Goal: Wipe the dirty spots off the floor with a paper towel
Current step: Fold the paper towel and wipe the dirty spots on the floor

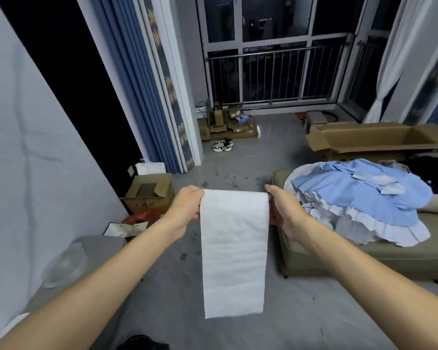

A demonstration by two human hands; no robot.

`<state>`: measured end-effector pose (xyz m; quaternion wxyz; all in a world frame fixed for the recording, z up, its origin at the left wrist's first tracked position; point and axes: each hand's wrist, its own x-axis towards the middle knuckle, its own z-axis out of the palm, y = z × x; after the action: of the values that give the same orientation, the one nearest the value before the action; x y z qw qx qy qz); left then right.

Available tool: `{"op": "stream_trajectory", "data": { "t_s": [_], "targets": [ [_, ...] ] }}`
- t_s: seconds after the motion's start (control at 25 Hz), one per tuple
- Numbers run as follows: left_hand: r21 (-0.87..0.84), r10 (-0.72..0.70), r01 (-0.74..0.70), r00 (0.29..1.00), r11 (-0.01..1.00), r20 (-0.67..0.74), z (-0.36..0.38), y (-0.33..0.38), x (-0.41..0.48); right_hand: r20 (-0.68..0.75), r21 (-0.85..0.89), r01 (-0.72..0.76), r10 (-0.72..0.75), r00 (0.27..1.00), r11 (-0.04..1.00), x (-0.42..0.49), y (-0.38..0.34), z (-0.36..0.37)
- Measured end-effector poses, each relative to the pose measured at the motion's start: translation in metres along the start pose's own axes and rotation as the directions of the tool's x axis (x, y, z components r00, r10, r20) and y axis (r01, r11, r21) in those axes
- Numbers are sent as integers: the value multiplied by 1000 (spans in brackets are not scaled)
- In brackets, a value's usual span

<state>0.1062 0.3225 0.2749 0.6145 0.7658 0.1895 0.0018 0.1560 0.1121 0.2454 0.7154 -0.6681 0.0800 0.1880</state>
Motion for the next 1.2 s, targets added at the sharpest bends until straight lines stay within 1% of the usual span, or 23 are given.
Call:
{"op": "stream_trajectory", "data": {
  "t_s": [0.08,0.2,0.24,0.28,0.36,0.44,0.48,0.52,0.6,0.68,0.76,0.8,0.88,1.0,1.2],
  "targets": [
    [39,35,-34,999,999,-37,14,14,29,84,-24,-9,11,996,1000,27,-13,-16],
    [72,63,-55,992,996,-112,27,29,65,283,-60,64,-45,958,996,58,-34,-32],
    [70,53,-45,990,997,-131,29,34,76,294,-49,90,-71,953,995,67,-39,-35],
    [54,28,-21,991,998,-131,31,40,86,260,-41,117,-102,960,992,74,-44,-36],
    [-27,-29,27,998,999,-58,32,50,101,114,-54,175,-168,979,983,88,-53,-36],
    [-134,-26,34,998,990,55,34,57,116,-26,-136,214,-219,975,967,105,-65,-39],
    [-132,1,11,996,991,93,33,59,123,-64,-171,228,-242,968,959,112,-71,-41],
    [-88,37,-26,992,996,123,34,62,130,-75,-182,252,-269,960,951,119,-78,-43],
    [-17,112,-111,979,994,172,36,66,140,1,-145,309,-312,950,940,129,-90,-49],
    [-14,174,-173,978,985,118,36,70,154,161,-122,327,-307,938,937,139,-99,-55],
    [-39,222,-220,973,975,58,35,75,169,276,-232,341,-275,921,911,150,-106,-58],
    [-40,234,-233,971,972,41,34,75,177,291,-279,339,-258,921,898,156,-109,-57],
    [-26,229,-228,973,973,30,28,77,195,248,-309,335,-265,932,890,172,-115,-51],
    [-8,215,-215,976,977,25,17,79,226,149,-303,343,-311,939,889,199,-125,-37],
    [-10,295,-295,956,955,-3,-7,87,293,25,-348,389,-406,913,853,262,-142,5]
  ]
}}
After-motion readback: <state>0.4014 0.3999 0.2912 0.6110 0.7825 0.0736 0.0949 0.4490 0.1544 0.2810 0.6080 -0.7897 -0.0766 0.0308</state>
